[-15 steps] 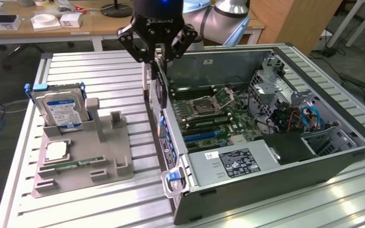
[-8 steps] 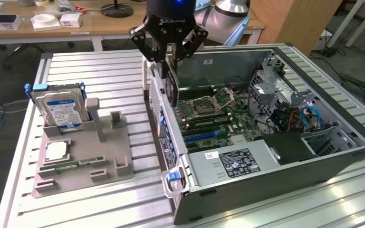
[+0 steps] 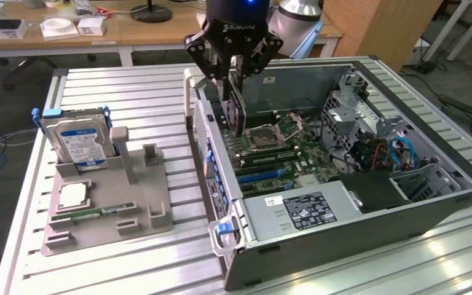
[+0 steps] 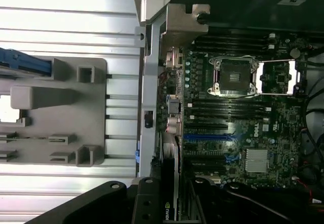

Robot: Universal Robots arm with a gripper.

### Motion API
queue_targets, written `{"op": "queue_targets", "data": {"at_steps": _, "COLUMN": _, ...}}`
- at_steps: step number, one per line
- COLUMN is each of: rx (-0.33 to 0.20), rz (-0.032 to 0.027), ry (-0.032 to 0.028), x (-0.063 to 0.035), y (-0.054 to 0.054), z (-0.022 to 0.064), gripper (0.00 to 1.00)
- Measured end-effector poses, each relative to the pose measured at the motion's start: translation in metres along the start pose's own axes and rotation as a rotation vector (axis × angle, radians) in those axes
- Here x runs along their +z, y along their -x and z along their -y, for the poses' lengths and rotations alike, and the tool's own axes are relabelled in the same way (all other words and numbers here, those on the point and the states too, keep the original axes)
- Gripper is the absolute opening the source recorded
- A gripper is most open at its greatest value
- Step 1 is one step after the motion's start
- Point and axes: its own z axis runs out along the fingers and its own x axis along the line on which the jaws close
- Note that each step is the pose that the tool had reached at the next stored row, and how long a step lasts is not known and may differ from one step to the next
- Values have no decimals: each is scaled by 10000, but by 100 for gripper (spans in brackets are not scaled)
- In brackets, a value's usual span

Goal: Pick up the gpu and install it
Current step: 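Pick up the gpu and move the gpu toward the slot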

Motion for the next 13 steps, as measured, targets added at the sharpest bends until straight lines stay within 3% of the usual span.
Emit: {"op": "queue_targets", "data": {"at_steps": 13, "rx": 0, "rz": 0, "ry": 0, "x": 6, "y": 234, "z": 4, "gripper": 26}}
